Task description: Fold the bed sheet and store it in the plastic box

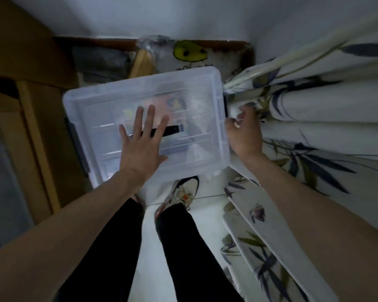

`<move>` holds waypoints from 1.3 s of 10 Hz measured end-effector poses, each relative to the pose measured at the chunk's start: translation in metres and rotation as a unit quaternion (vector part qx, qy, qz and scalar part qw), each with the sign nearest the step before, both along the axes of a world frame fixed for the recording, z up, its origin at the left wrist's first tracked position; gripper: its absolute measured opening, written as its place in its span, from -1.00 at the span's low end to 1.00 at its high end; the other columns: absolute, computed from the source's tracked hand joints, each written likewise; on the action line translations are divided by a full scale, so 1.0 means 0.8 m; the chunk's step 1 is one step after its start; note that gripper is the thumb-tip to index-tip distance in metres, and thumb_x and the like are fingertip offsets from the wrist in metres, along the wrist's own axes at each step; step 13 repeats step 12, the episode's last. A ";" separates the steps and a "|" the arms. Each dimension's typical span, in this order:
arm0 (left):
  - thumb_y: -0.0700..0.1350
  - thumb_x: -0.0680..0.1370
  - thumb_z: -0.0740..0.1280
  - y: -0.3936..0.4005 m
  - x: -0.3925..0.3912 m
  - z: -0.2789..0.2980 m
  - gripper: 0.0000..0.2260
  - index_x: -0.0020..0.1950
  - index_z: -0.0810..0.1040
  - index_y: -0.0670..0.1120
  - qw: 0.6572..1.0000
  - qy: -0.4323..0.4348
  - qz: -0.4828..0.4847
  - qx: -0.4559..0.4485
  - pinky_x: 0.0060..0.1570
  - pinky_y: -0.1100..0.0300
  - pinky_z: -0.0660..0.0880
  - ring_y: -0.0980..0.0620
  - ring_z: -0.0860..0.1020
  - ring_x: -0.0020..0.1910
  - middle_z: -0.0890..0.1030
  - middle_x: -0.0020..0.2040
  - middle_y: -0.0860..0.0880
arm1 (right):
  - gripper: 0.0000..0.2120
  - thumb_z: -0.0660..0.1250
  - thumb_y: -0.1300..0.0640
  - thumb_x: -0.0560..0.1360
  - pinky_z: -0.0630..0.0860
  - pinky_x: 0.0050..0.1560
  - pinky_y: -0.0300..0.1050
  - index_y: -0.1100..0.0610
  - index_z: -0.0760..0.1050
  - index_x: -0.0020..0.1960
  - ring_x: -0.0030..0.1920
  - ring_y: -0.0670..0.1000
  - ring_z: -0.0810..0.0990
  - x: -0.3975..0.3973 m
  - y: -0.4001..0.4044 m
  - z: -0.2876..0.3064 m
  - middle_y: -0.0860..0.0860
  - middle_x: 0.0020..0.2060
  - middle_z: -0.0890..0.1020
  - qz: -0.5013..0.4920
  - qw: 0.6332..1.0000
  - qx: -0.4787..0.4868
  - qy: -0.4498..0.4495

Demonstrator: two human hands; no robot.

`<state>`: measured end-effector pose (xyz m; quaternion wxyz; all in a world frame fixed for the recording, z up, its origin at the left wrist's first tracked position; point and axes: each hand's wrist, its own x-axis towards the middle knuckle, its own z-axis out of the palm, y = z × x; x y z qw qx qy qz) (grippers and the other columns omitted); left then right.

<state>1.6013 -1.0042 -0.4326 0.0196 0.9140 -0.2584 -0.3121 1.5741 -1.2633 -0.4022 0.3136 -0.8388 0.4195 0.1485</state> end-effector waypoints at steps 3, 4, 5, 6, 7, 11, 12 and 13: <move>0.36 0.37 0.46 -0.035 0.023 -0.015 0.17 0.64 -0.33 0.13 0.997 0.031 -0.038 0.066 0.42 -0.55 0.11 -0.18 -0.39 0.61 -0.47 0.61 -0.04 | -0.30 0.47 -0.35 0.29 0.54 0.26 0.13 0.07 0.56 0.27 0.16 0.08 0.64 0.007 -0.051 -0.055 0.01 0.14 0.68 -0.107 0.937 0.318 0.094; 0.29 0.38 0.50 -0.036 0.035 -0.013 0.16 0.66 -0.28 0.12 0.997 0.032 -0.046 0.055 0.45 -0.53 0.07 -0.20 -0.38 0.61 -0.45 0.62 -0.05 | -0.52 0.47 -0.25 0.39 0.62 -0.01 -0.02 0.06 0.61 0.13 0.02 0.06 0.69 -0.002 -0.052 -0.060 0.00 -0.01 0.72 -0.098 0.941 0.315 0.073; 0.26 0.38 0.52 -0.036 0.040 -0.012 0.17 0.66 -0.29 0.12 0.996 0.053 -0.051 0.054 0.45 -0.53 0.03 -0.20 -0.42 0.60 -0.47 0.61 -0.04 | -0.62 0.39 -0.18 0.52 0.63 -0.06 0.01 0.09 0.58 0.15 -0.04 0.08 0.69 -0.002 -0.036 -0.055 0.03 -0.04 0.70 -0.113 0.947 0.294 0.058; 0.26 0.39 0.52 -0.033 0.045 -0.012 0.16 0.65 -0.30 0.12 0.996 0.054 -0.051 0.057 0.46 -0.53 0.04 -0.20 -0.42 0.60 -0.47 0.61 -0.05 | -0.64 0.20 -0.12 0.63 0.52 0.03 -0.01 0.12 0.45 0.25 0.05 0.11 0.60 0.003 -0.005 -0.050 0.03 0.02 0.61 -0.059 0.980 0.176 0.075; 0.24 0.40 0.52 -0.037 0.046 -0.009 0.16 0.66 -0.30 0.12 0.996 0.056 -0.049 0.058 0.46 -0.53 0.03 -0.20 -0.42 0.60 -0.46 0.61 -0.06 | -0.72 0.10 0.06 0.68 0.46 0.02 -0.02 0.18 0.35 0.31 0.11 0.17 0.56 0.010 0.026 -0.047 0.12 0.11 0.55 -0.047 0.992 0.079 0.082; -0.29 0.64 0.20 -0.034 0.049 0.046 -0.31 0.68 -0.07 -0.06 0.990 0.102 -0.063 0.077 0.54 -0.26 0.18 -0.17 -0.23 0.66 -0.25 0.68 -0.09 | -0.60 0.12 -0.07 0.66 0.47 0.19 -0.01 0.21 0.47 0.29 0.19 0.17 0.57 0.008 0.051 0.013 0.17 0.20 0.58 -0.081 0.976 0.129 0.154; -0.23 0.65 0.19 -0.017 0.015 0.128 -0.45 0.64 0.15 -0.11 0.982 0.163 -0.078 0.052 0.53 -0.13 0.27 -0.13 0.10 0.64 0.14 0.65 -0.15 | -0.62 0.06 0.02 0.65 0.39 -0.13 -0.07 0.05 0.38 -0.30 -0.15 0.08 0.52 -0.039 0.067 0.117 0.06 -0.26 0.51 0.029 0.971 0.172 0.165; -0.23 0.65 0.19 -0.017 0.015 0.128 -0.45 0.64 0.15 -0.11 0.982 0.163 -0.078 0.052 0.53 -0.13 0.27 -0.13 0.10 0.64 0.14 0.65 -0.15 | -0.62 0.06 0.02 0.65 0.39 -0.13 -0.07 0.05 0.38 -0.30 -0.15 0.08 0.52 -0.039 0.067 0.117 0.06 -0.26 0.51 0.029 0.971 0.172 0.165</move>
